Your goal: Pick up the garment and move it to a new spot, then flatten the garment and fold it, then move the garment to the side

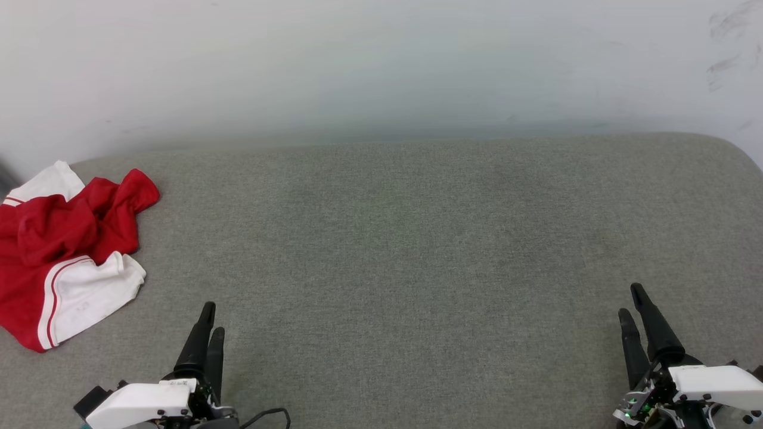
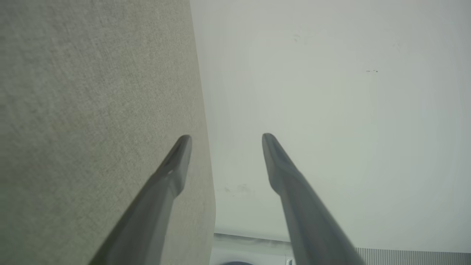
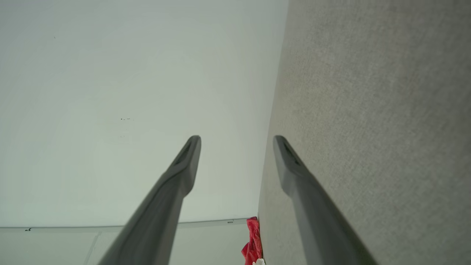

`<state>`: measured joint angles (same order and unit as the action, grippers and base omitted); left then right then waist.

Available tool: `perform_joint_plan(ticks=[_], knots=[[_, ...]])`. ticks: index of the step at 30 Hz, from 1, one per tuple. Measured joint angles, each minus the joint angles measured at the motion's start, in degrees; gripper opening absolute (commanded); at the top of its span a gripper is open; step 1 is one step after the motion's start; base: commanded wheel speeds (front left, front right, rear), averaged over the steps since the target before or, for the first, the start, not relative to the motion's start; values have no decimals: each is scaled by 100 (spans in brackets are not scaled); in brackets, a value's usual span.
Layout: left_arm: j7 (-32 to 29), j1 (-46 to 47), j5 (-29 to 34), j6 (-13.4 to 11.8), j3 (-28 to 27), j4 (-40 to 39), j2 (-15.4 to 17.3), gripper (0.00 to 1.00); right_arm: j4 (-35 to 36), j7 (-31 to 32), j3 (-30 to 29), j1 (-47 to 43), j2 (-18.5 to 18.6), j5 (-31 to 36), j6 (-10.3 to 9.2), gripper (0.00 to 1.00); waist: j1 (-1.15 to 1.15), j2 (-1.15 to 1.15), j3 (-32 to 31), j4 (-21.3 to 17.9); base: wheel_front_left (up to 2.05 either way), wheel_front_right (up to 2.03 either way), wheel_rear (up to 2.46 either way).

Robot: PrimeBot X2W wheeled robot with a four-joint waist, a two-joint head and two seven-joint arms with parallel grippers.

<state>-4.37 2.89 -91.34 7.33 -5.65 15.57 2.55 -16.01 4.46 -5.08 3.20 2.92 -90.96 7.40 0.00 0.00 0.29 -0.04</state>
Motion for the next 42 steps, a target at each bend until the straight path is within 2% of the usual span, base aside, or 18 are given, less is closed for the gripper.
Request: perform_joint_plan(ticks=[6,17,24,28,34,42], knots=[[159,-40,250,0,-65,-58,0,100,51,-165,20,-35,-1,261,0,100,0,0,5,2,0,0,0],[435,-93,1087,0,-543,-204,0,100,276,-445,-183,-50,-5,1336,0,100,0,0,8,8,0,0,0],[582,-90,1669,0,-934,-337,-2,100,591,-595,-179,-46,-7,2403,0,100,0,0,15,13,0,0,0],[668,-83,2217,-35,-1120,-539,3,100,907,-667,-102,-29,-7,3194,0,100,0,0,26,17,0,0,0],[791,-86,3119,-225,-915,-1138,5,100,1240,-793,19,-27,-7,4265,0,100,0,0,46,27,0,0,0],[931,-280,4448,-511,-241,-1835,7,100,1618,-949,235,-25,-7,5658,0,100,0,0,70,26,0,0,0]])
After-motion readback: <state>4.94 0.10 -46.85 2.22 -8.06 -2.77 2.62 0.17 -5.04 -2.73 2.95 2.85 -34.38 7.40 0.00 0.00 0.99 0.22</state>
